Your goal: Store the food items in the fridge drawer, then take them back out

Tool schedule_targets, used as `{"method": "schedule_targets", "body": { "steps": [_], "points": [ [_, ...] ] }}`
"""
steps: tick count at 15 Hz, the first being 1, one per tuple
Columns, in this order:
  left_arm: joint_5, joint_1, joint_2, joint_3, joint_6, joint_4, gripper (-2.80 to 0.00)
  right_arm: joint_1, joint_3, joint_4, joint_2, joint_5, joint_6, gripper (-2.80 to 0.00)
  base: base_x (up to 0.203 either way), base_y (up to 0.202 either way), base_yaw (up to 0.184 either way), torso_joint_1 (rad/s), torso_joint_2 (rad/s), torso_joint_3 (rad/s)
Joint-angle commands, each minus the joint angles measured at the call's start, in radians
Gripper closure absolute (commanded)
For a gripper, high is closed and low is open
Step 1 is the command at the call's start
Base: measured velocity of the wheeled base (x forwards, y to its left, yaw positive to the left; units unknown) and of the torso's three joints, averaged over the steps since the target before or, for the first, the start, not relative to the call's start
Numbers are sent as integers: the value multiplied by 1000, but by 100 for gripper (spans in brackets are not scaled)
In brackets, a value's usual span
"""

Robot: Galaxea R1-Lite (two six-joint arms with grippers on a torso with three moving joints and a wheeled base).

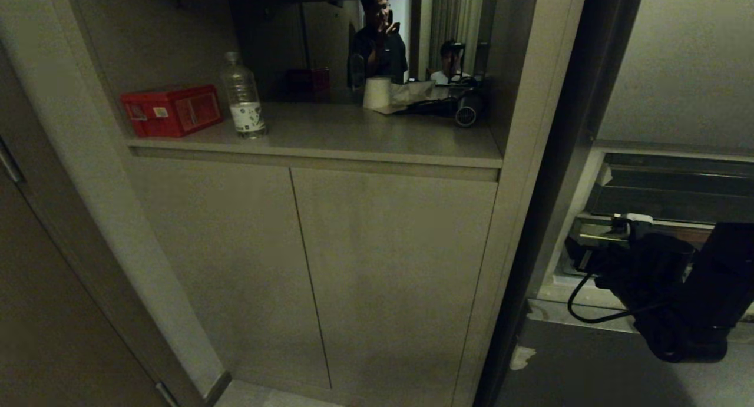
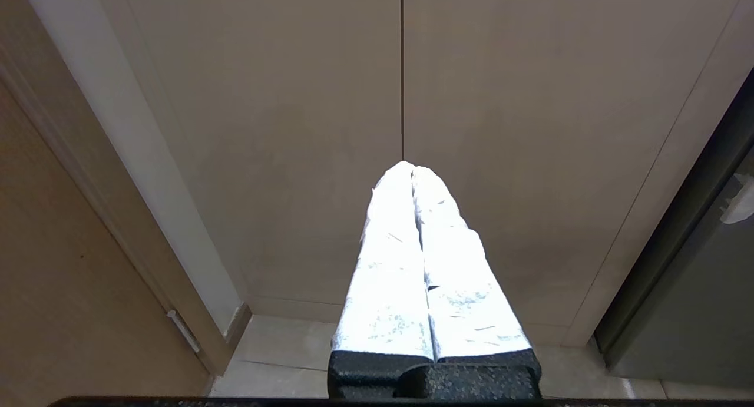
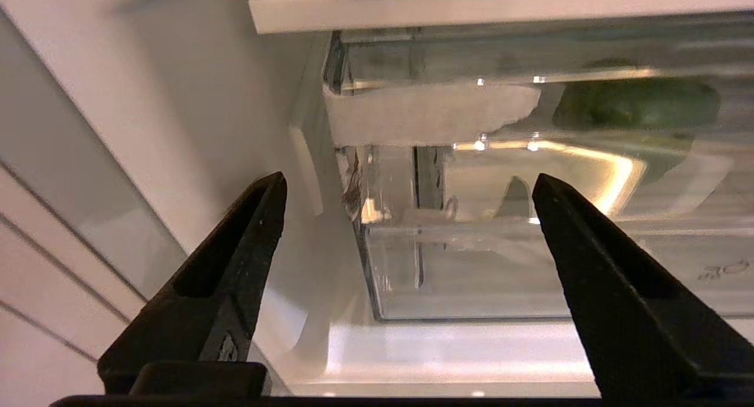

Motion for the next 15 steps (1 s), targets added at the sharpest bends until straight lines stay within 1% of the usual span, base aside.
{"method": "schedule_targets", "body": {
  "steps": [1, 15],
  "points": [
    [0, 0, 1, 0, 0, 0, 0, 2, -5, -11, 1, 4, -3, -280, 0, 0, 0, 0, 0, 0],
    [0, 0, 1, 0, 0, 0, 0, 33, -34, -11, 31, 4, -4, -280, 0, 0, 0, 0, 0, 0]
  ]
}}
